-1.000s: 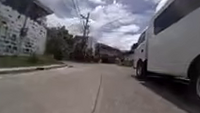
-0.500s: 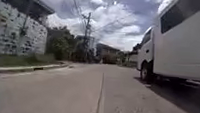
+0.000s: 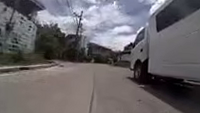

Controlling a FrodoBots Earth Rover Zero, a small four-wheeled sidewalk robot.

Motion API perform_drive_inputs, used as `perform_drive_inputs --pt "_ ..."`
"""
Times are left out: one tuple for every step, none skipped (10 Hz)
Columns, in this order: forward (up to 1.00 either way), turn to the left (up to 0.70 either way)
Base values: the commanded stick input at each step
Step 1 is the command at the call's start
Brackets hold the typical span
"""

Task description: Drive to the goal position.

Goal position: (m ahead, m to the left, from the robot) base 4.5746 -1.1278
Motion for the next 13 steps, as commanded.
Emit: perform_drive_inputs --pt "0.5 0.0" --pt "0.5 0.0" --pt "0.5 0.0" --pt "0.5 0.0" --pt "0.5 0.0" --pt "0.5 0.0" --pt "0.5 0.0" --pt "0.5 0.0" --pt "0.5 0.0" --pt "0.5 0.0" --pt "0.5 0.0" --pt "0.5 0.0" --pt "0.5 0.0"
